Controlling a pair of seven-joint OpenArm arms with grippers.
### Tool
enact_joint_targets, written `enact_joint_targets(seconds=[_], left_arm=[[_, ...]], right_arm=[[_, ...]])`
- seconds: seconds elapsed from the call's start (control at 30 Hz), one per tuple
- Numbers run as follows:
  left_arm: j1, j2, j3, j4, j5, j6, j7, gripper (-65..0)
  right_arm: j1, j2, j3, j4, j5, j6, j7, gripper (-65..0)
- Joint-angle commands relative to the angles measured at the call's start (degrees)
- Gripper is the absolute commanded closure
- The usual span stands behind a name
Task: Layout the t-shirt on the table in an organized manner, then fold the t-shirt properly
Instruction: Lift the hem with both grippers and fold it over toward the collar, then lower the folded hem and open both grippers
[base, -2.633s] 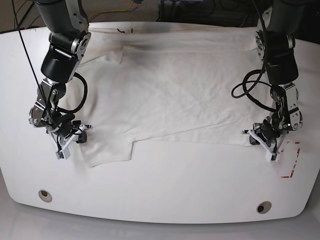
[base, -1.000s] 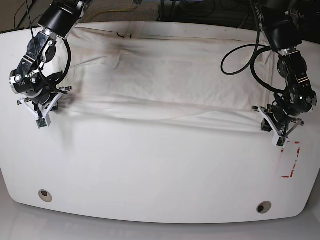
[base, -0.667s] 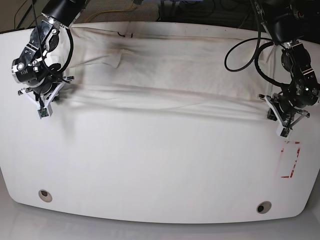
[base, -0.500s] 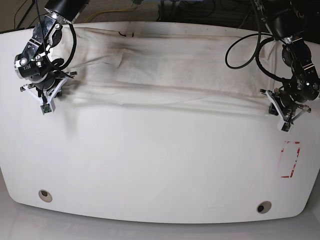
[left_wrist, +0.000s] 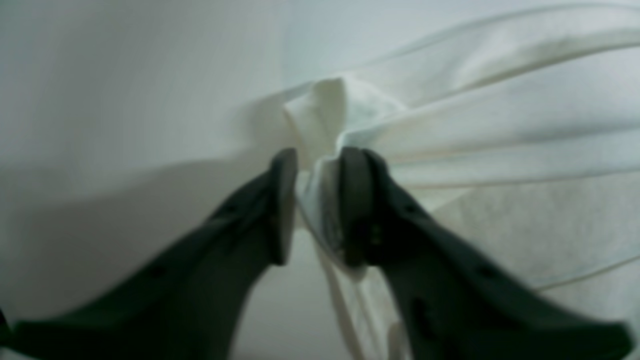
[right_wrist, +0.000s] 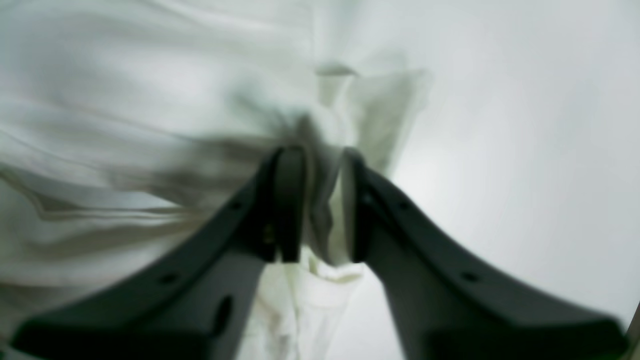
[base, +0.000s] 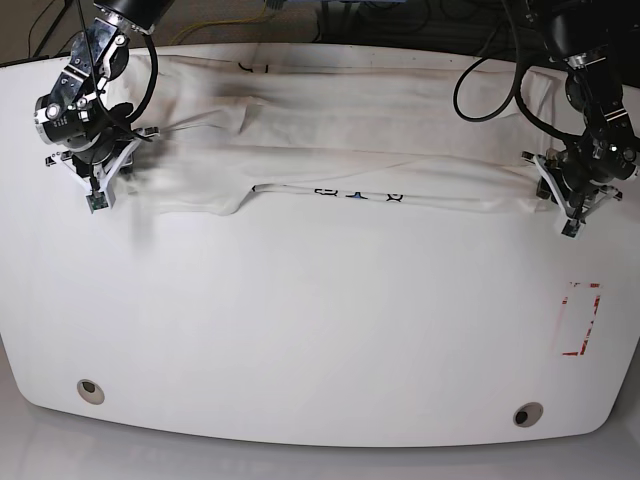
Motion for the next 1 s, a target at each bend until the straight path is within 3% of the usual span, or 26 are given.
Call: enact_joint_targets(seconds=[0.0, 0.07, 0.13, 0.3, 0.6, 0.97], left_arm=[[-0.3, -1.1, -0.4, 1.3, 0.0, 0.2, -0.6, -21.9], [-0.3, -1.0, -0.4, 1.3, 0.0, 0.4, -0.6, -27.4], [-0.3, -1.1, -0.4, 1.3, 0.1, 0.4, -0.6, -31.2], [-0.3, -1.1, -0.5, 1.4, 0.1, 0.5, -0.6, -36.7], [-0.3, -1.8, -0.5, 7.0, 0.1, 0.5, -0.5, -36.8], [-0.9, -1.7, -0.5, 11.8, 0.0, 0.5, 2.6, -36.8]], right_arm=[[0.4, 1.0, 0.5, 0.9, -0.5, -0.3, 0.5, -30.1], [-0.2, 1.0, 0.5, 1.1, -0.5, -0.3, 0.5, -41.5], [-0.5, 1.0, 0.5, 1.4, -0.3, -0.3, 0.5, -49.0], [-0.6, 1.0, 0.7, 3.6, -0.1, -0.3, 0.5, -59.0], [2.9, -0.6, 0.8, 3.6, 4.4, -0.3, 0.5, -59.1], [11.7, -1.9, -2.7, -12.4, 4.4, -0.3, 1.9, -59.1]])
